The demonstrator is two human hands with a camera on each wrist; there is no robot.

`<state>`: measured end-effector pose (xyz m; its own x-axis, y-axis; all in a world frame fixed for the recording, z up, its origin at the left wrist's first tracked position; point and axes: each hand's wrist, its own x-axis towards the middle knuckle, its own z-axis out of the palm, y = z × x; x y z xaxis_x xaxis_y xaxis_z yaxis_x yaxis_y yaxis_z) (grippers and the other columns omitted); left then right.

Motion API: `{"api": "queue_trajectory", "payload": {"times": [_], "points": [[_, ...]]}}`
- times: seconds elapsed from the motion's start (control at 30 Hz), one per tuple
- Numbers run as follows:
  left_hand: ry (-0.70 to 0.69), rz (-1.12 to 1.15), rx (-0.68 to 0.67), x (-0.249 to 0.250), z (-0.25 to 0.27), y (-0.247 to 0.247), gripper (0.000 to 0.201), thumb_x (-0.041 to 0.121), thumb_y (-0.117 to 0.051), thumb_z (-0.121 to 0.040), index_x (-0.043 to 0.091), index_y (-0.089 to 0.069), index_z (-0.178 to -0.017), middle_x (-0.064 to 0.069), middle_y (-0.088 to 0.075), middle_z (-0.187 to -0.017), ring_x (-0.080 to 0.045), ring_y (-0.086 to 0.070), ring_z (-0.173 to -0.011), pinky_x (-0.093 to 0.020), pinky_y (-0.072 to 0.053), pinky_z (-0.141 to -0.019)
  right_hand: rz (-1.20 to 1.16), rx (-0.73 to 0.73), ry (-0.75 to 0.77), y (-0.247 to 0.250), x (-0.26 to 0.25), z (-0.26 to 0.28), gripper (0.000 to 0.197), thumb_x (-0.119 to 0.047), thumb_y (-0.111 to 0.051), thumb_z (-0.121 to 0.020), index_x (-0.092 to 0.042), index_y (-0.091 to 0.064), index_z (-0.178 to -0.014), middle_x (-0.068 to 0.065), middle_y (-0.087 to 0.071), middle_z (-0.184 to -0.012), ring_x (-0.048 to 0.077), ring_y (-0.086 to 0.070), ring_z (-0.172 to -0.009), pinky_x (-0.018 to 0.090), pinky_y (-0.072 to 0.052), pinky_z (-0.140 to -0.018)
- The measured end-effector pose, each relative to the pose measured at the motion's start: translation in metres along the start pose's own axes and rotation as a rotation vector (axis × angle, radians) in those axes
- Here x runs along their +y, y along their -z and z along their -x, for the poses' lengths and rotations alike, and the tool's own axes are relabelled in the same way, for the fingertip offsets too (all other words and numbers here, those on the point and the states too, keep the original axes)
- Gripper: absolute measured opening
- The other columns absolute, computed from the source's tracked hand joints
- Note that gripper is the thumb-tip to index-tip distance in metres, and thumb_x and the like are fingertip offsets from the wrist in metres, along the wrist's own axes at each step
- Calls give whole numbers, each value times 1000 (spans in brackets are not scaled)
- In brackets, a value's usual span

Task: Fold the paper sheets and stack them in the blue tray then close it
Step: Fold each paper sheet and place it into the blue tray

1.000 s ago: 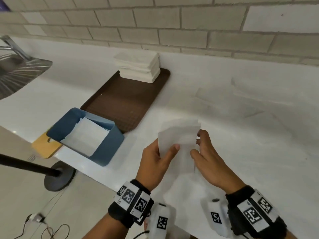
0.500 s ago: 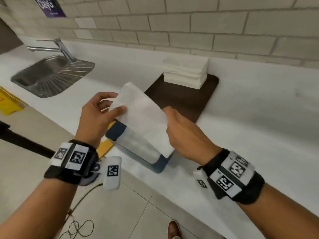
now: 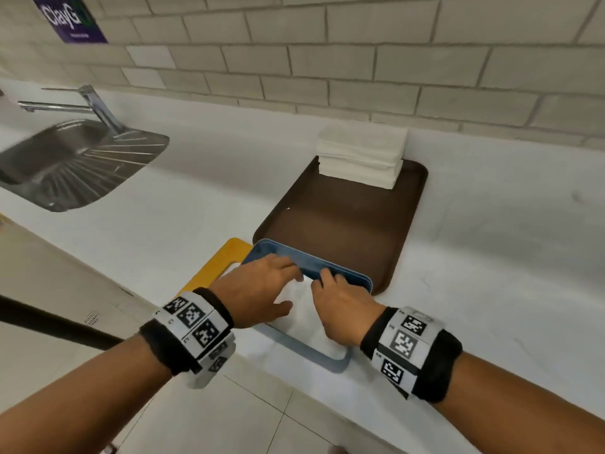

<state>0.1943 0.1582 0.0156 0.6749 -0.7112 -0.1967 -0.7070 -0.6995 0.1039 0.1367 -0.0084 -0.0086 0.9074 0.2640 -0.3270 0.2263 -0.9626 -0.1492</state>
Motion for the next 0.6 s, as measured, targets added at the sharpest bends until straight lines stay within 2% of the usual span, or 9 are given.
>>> {"api": "queue_trajectory", "payload": {"times": [0.07,0.13,0.27,0.33,0.4,0.47,0.6], "points": [[-62,-49,-161,2,-14,2,55,31,-61,-98,23,-42,-149,4,-45,-153,-16,-45,-138,-30,-41,-112,-29,-67,-12,-3,-8,-1,54,-8,-53,-93,-4,-31,-143,20,-31,-145,36,-45,-124,44,-45,-99],[-83,-60,-243,3,-25,1,59,25,-61,-97,21,-39,-152,1,-43,-156,-17,-44,-141,-33,-38,-116,-55,-60,14,-4,-11,-3,59,-5,-53,-93,-4,-27,-146,21,-37,-143,36,-49,-121,44,-46,-99],[-36,-49,-315,-1,-36,-5,60,12,-59,-92,20,-41,-149,-2,-51,-150,-21,-54,-133,-37,-45,-110,-164,-1,45,-6,-2,-8,69,0,-54,-89,-9,-24,-150,15,-39,-142,33,-50,-119,44,-46,-101],[-15,-69,-350,-2,-39,-7,58,13,-57,-93,20,-41,-149,-1,-52,-150,-21,-55,-131,-36,-46,-110,-164,30,41,-6,1,-7,68,3,-54,-88,-10,-27,-148,16,-41,-137,34,-54,-114,45,-50,-94],[-8,-143,-401,-6,-41,-10,56,17,-55,-97,20,-39,-151,-1,-48,-153,-20,-52,-134,-33,-44,-111,-107,71,50,-3,1,-4,60,4,-52,-89,-7,-32,-144,19,-49,-127,36,-59,-106,43,-51,-81],[-10,-202,-432,-10,-41,-12,58,21,-53,-99,22,-34,-154,1,-43,-156,-18,-51,-136,-29,-42,-110,-47,111,67,3,-1,0,53,3,-50,-91,-4,-35,-141,20,-57,-119,36,-62,-101,40,-43,-70],[-10,-275,-411,-15,-42,-9,62,37,-52,-100,25,-28,-155,7,-37,-159,-11,-46,-139,-24,-37,-112,-97,231,139,16,5,19,50,5,-52,-89,-4,-39,-137,18,-60,-109,35,-63,-91,37,-37,-62]]}}
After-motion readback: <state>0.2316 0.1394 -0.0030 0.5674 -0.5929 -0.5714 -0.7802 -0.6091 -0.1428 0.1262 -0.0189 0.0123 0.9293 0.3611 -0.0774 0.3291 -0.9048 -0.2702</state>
